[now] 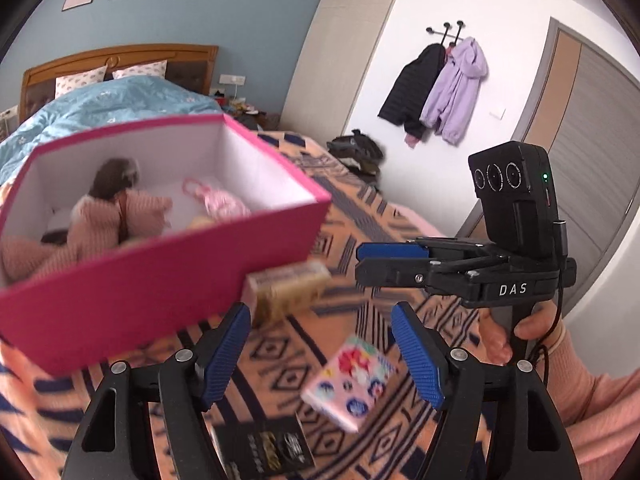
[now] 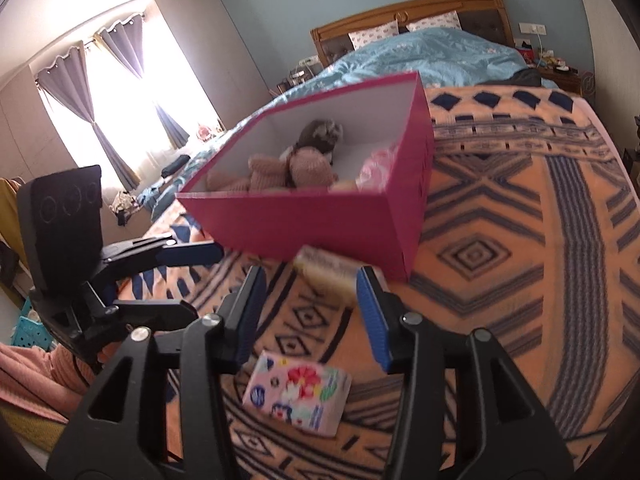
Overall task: Organize objects
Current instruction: 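Move both grippers to the floral tissue pack and close on it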
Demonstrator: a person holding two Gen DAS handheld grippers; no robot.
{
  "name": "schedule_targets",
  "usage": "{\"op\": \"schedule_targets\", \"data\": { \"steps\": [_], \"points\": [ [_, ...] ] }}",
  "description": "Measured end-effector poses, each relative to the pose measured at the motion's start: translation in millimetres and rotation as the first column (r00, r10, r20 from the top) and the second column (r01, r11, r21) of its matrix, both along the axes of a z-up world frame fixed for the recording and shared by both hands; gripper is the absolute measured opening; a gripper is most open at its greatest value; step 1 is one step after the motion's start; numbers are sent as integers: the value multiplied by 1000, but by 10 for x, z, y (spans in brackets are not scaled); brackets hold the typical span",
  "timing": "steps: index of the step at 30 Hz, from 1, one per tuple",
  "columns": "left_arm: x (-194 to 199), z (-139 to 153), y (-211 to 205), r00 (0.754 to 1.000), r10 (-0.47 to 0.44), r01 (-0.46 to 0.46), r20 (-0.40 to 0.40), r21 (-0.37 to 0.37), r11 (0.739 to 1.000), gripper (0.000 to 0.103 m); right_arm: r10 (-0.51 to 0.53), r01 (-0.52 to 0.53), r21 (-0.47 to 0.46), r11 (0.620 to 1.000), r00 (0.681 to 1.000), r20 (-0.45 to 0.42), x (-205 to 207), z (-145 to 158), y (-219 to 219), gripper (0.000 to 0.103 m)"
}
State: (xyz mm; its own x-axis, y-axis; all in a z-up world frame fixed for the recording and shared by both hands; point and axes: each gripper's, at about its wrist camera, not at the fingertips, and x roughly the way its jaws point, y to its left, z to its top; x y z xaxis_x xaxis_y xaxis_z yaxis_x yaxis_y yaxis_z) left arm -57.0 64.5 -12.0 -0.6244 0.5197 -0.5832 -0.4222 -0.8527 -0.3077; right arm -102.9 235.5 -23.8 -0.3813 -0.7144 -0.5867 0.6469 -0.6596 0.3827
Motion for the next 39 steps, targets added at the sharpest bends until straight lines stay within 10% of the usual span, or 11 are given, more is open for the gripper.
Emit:
{"op": "schedule_targets", "data": {
  "steps": [22,39],
  "points": [
    [231,-578,285,981,-1,-6,194,35,999,73,-44,43,12,999,981,187,367,-670,161,49],
    [257,-721,278,968,13,-28,252,53,998,41,-29,31,-2,1000,977,212,403,-712,143,48]
  ]
}}
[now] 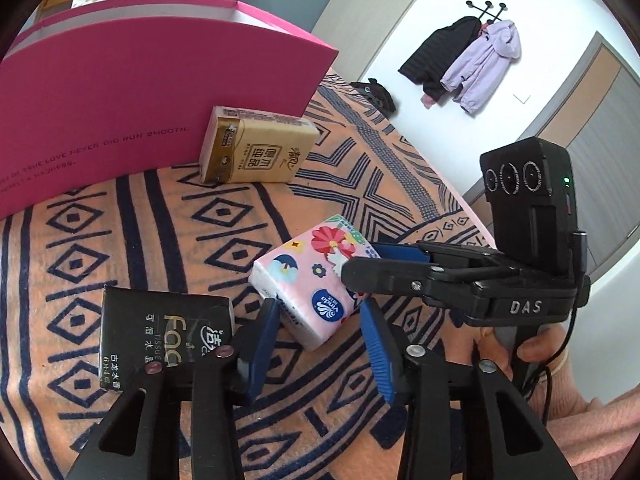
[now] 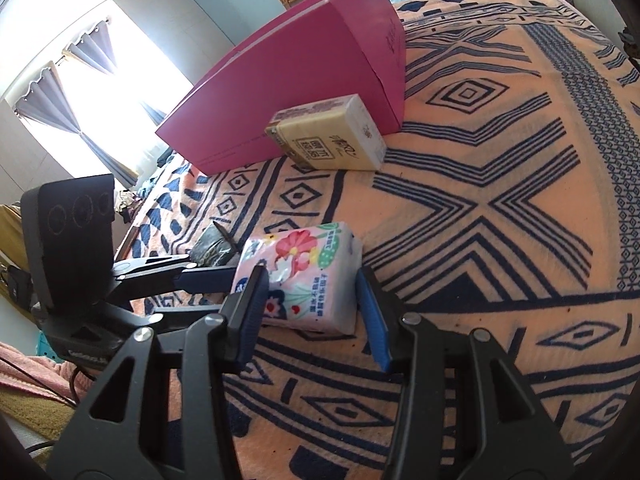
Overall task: Organize objects
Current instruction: 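Move both grippers to the floral tissue pack and close on it, then lift the floral tissue pack and carry it toward the magenta box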
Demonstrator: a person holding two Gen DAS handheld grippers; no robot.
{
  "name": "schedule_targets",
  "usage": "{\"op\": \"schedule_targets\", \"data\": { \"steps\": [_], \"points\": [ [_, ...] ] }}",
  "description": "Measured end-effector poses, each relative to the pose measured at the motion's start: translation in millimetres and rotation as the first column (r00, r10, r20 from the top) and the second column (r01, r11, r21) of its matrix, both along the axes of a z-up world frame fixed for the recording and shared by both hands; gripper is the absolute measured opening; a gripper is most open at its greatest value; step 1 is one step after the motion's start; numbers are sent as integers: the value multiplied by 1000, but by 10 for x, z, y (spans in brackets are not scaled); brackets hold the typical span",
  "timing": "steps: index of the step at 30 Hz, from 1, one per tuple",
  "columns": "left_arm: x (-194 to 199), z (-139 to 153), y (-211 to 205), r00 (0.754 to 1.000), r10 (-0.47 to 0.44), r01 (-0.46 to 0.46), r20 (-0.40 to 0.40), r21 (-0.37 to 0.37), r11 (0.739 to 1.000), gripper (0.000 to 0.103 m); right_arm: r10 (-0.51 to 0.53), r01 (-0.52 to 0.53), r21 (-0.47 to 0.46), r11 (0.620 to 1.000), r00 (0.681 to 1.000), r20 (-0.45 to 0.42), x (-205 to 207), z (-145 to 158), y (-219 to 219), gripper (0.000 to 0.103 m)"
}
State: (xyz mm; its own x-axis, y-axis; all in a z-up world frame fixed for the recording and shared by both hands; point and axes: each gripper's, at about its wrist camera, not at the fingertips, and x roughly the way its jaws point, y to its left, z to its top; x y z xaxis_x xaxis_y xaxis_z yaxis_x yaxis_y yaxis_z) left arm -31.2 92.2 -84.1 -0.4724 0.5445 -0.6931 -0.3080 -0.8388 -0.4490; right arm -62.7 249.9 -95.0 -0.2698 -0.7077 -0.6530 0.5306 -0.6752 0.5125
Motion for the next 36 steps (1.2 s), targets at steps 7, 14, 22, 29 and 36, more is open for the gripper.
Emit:
{"op": "schedule_targets", "data": {
  "steps": [7,14,22,29,36],
  "points": [
    [31,37,-22,1000,2,-1,-22,23,1000,41,8,-7,18,1000,1000,-19,60,58,-24,48],
    [85,181,-44,997,-1,2,-76,21,1000,41,2,-2,8,1000,999,-55,108,201,-27,48],
    [119,407,-141,990,5,-2,-144,19,1000,41,5,-7,-22,1000,995,-103,126,401,-73,48],
    [138,564,-167,982,8,-6,-191,10,1000,41,2,-6,-33,999,990,-140,107,560,-117,48],
    [129,692,-212,971,15,-16,-238,-3,1000,41,3,-10,-38,999,985,-171,66,707,-167,48]
  ]
}}
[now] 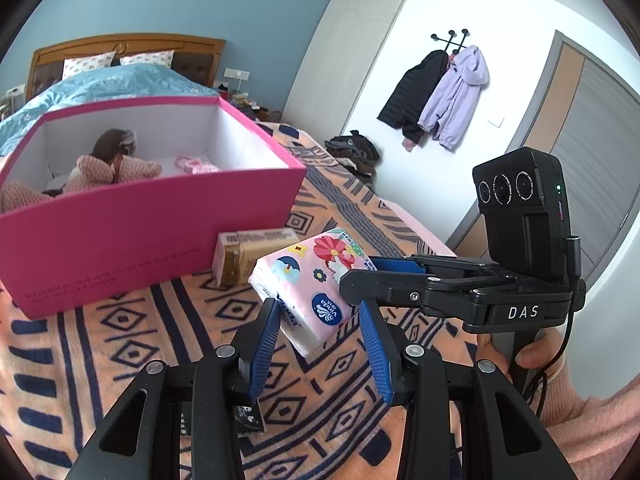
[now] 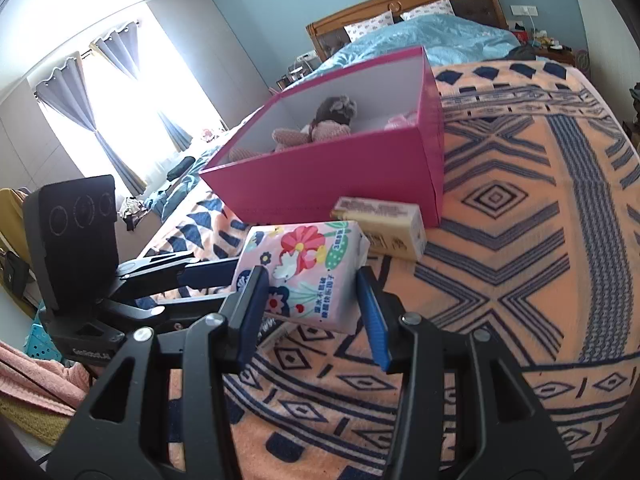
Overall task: Organize objects
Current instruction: 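Lift the floral tissue pack and carry it toward the magenta box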
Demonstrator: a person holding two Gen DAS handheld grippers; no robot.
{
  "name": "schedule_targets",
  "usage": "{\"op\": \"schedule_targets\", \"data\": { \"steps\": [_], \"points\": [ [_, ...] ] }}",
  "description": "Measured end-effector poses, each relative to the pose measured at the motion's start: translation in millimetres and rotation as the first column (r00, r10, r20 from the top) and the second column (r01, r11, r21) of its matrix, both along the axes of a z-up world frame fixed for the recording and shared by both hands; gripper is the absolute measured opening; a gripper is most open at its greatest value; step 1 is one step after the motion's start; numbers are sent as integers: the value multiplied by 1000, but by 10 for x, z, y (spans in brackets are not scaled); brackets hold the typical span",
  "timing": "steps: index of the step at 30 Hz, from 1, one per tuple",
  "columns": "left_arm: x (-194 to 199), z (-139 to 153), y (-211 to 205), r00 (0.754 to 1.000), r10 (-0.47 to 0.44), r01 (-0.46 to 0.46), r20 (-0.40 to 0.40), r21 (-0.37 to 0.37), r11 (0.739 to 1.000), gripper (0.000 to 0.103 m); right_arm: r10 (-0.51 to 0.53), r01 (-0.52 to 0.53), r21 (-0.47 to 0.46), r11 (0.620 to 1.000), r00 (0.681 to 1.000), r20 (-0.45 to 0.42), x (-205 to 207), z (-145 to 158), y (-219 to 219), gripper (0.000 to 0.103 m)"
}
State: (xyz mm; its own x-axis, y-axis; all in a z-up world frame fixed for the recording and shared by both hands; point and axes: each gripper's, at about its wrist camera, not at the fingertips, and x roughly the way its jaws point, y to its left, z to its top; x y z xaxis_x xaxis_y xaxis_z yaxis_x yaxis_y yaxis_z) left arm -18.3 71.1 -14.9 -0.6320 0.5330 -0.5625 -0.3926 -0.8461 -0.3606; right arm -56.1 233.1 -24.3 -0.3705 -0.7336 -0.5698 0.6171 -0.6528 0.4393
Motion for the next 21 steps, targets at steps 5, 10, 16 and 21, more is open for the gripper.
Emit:
{"op": "schedule_targets", "data": {
  "steps": [5,10,16,21],
  "points": [
    [-22,112,-15,999,7,-8,-35,-14,1000,41,2,-2,-11,1000,1000,-20,-55,109,-36,48],
    [-99,223,-59,998,21,-22,-62,-26,999,41,7,-8,-14,1000,999,-42,-137,214,-94,48],
    [-178,300,-102,996,29,-33,-87,-39,999,41,12,-13,-21,1000,998,-54,-247,300,-139,48],
    [-251,340,-111,994,35,-40,-102,-50,998,41,11,-13,-27,1000,998,-62,-339,360,-165,48]
  ]
}}
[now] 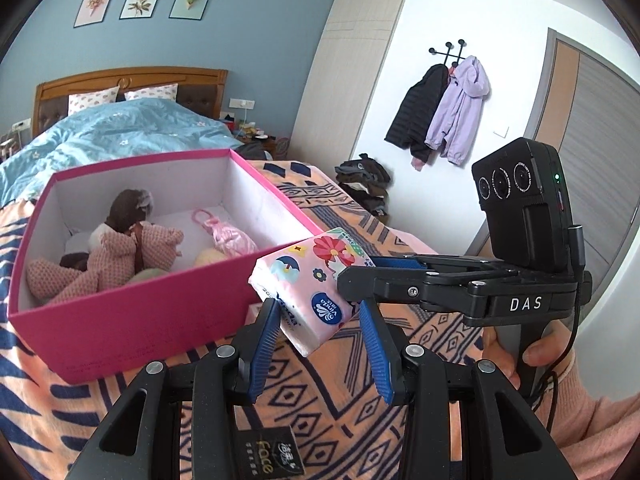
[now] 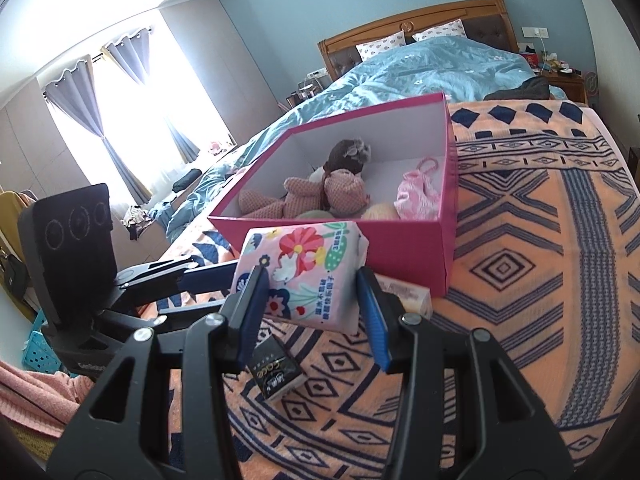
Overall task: Organize objects
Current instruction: 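Lift the floral tissue pack and carry it toward the magenta box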
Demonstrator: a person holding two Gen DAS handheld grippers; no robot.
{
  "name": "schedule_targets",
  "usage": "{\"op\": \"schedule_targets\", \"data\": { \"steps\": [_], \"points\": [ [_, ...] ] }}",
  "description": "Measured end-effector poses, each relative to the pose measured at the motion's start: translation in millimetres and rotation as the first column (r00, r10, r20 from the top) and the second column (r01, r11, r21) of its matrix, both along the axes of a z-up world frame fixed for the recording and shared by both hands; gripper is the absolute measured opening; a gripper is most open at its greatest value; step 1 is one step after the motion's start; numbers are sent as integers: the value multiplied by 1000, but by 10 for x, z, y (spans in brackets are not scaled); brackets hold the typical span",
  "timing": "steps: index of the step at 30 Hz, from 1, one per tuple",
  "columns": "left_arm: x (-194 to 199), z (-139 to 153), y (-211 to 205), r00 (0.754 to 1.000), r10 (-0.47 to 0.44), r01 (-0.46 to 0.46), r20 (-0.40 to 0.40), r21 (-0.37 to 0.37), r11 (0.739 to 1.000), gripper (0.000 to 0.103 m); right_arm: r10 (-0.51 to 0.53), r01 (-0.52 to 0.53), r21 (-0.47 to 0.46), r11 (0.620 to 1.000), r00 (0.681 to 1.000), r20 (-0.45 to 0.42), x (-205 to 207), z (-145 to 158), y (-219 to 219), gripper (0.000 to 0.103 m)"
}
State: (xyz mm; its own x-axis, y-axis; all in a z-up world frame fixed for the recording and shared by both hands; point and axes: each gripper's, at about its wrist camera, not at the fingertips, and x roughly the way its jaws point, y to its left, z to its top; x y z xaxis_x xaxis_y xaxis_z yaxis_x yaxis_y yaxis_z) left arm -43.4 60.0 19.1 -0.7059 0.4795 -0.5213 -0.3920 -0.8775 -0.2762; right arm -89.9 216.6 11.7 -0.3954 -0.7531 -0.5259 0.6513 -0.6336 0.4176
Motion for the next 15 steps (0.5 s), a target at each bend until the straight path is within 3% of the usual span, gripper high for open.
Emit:
{"op": "schedule_targets", "data": {
  "steps": [15],
  "points": [
    [-243,138,-110,999,27,-28,-33,-22,999,41,-10,10,-28,1000,1000,-11,-295,132,-104,48]
  ]
}}
